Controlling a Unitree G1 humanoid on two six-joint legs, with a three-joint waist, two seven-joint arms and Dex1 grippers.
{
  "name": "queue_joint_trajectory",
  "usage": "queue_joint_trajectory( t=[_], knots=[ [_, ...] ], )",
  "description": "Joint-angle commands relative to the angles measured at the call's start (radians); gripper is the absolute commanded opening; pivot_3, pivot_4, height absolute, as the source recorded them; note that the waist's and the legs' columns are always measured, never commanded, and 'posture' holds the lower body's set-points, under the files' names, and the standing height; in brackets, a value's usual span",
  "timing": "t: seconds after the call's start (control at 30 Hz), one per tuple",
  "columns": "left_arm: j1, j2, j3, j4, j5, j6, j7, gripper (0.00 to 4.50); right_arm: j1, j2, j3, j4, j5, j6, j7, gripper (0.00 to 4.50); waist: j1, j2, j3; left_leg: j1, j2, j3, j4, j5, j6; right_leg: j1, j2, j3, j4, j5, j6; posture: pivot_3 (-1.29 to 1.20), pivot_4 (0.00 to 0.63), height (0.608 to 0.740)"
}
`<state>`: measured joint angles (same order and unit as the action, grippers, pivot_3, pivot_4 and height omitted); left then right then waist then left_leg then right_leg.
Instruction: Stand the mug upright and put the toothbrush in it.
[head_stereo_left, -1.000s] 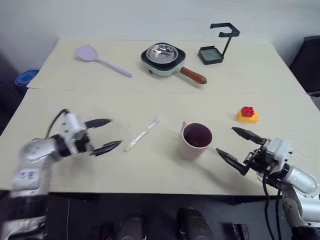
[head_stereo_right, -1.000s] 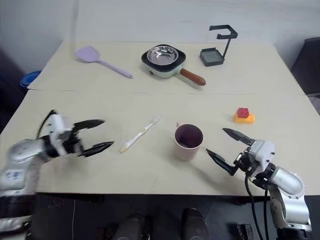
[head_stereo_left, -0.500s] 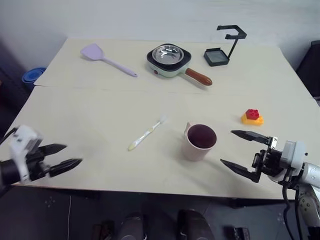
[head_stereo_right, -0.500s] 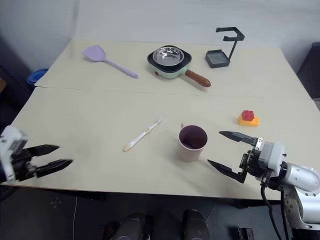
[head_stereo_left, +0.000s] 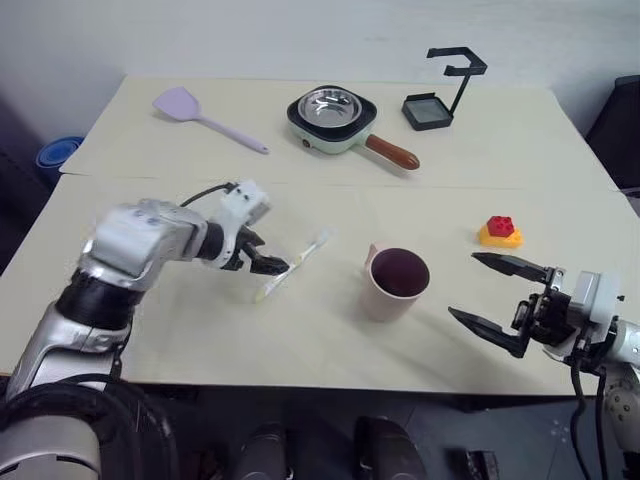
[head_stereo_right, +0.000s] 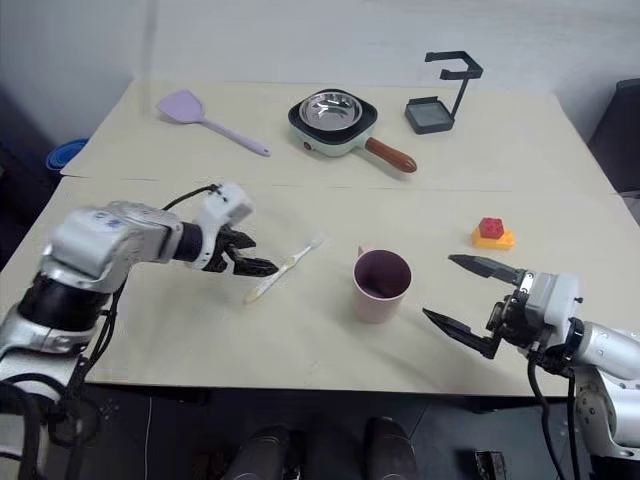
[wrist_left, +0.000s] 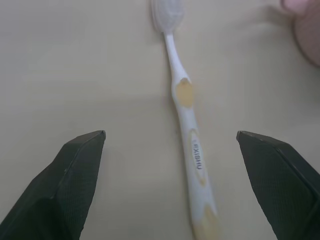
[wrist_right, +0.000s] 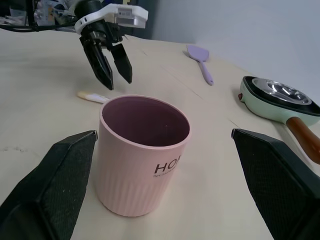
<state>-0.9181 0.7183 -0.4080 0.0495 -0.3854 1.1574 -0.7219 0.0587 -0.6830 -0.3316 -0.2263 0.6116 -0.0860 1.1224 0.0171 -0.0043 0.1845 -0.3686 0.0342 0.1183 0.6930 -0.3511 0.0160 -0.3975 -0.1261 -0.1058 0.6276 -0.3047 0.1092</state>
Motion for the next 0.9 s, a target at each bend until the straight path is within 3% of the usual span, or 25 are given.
queue_joint_trajectory(
  t=[0.03,0.1,0.3,0.5,0.53,0.7,0.8,0.9],
  knots=[
    [-0.025,-0.057,-0.055,0.048,0.061,-0.050,-0.022,4.29,-0.013,0.024,0.003,-0.051,-0.012,-0.017,-0.041,4.50,0.004,0.000,0.000,-0.001,0.000,0.000,0.001,0.000,0.000,0.000,0.000,0.000,0.000,0.000,0.000,0.00,0.150,0.740],
    [-0.026,-0.077,-0.080,0.057,0.086,-0.054,-0.036,3.90,-0.015,0.031,0.006,-0.068,-0.015,-0.012,-0.058,4.50,0.006,0.000,0.000,-0.001,0.000,-0.001,0.002,0.000,0.000,0.000,0.000,0.000,0.000,0.000,0.001,0.00,0.150,0.740],
    [-0.005,-0.125,-0.111,0.077,0.136,-0.078,-0.073,2.07,0.024,0.031,-0.003,-0.151,-0.008,0.020,-0.111,4.50,0.012,0.000,0.000,-0.001,-0.001,-0.002,0.003,0.000,0.001,0.001,-0.001,0.000,0.000,0.001,0.001,0.00,0.150,0.740],
    [0.031,-0.085,-0.075,0.091,0.181,-0.192,-0.126,0.27,0.100,0.026,-0.063,-0.161,0.007,0.022,-0.119,4.50,0.008,0.000,0.000,-0.001,-0.001,-0.002,0.004,0.000,0.001,0.002,-0.001,0.000,0.000,0.001,0.002,0.00,0.150,0.740],
    [0.039,-0.078,-0.066,0.091,0.185,-0.216,-0.135,0.14,0.114,0.027,-0.072,-0.161,0.010,0.020,-0.118,4.50,0.008,0.000,0.000,-0.001,-0.001,-0.002,0.004,0.000,0.001,0.002,-0.001,0.000,0.000,0.001,0.002,0.00,0.150,0.740],
    [0.117,-0.094,0.235,0.180,-0.005,-0.582,-0.375,0.14,0.249,0.040,-0.156,-0.151,0.007,-0.007,-0.099,4.50,0.007,0.000,0.000,-0.001,0.001,-0.002,0.004,0.000,0.001,0.001,-0.001,-0.001,0.000,0.001,0.002,0.00,0.150,0.740],
    [0.090,-0.184,0.388,0.228,-0.101,-0.739,-0.408,0.14,0.294,0.055,-0.190,-0.162,0.005,-0.011,-0.121,4.50,0.009,0.000,0.000,-0.002,0.001,-0.001,0.005,0.000,0.002,0.001,-0.002,-0.001,0.000,0.001,0.002,0.00,0.150,0.740],
    [0.032,-0.305,0.469,0.212,-0.230,-0.690,-0.413,0.14,0.337,0.075,-0.219,-0.187,0.000,-0.008,-0.151,4.50,0.018,-0.001,0.000,-0.003,-0.001,-0.004,0.005,0.001,0.004,0.002,-0.005,-0.002,0.000,0.002,0.004,0.00,0.150,0.740]
  ],
)
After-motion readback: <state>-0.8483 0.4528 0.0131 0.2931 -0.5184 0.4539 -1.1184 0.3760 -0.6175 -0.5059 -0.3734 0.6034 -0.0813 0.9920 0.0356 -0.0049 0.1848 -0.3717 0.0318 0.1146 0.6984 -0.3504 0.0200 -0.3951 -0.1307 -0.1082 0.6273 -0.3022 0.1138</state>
